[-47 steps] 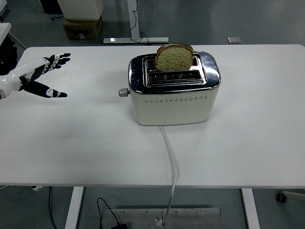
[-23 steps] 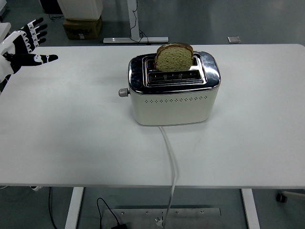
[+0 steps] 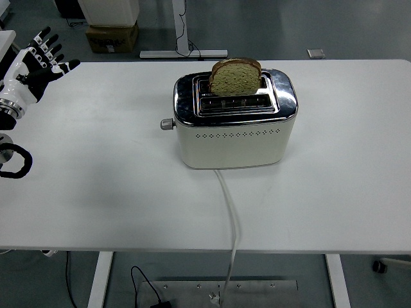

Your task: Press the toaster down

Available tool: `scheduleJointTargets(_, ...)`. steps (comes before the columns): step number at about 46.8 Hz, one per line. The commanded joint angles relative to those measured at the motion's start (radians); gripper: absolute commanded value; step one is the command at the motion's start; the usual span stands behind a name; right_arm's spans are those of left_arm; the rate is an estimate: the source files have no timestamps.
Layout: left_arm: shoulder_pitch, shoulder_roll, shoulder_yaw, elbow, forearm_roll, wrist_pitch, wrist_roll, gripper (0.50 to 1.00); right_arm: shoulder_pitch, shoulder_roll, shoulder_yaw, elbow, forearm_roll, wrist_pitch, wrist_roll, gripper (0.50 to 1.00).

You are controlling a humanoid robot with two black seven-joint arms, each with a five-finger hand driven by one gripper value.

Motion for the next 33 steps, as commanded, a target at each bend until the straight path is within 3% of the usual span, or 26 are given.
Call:
scheduleJointTargets(1, -0.001, -0.007, -0.001, 0.006, -0.035, 0.002, 0.000, 1.000, 0.000, 0.000, -0.001, 0.000, 0.000, 0.000, 0.000, 0.998)
scheduleJointTargets(15, 0.001, -0.076, -0.004, 0.019, -0.171, 0.014, 0.000, 1.000, 0.000, 0.000, -0.001, 0.000, 0.000, 0.000, 0.000, 0.998)
scheduleJointTargets(33, 0.007, -0.172, -0.008, 0.081, -0.196, 0.013, 0.003, 1.000, -0.003, 0.000, -0.001, 0.000, 0.000, 0.000, 0.000, 0.998)
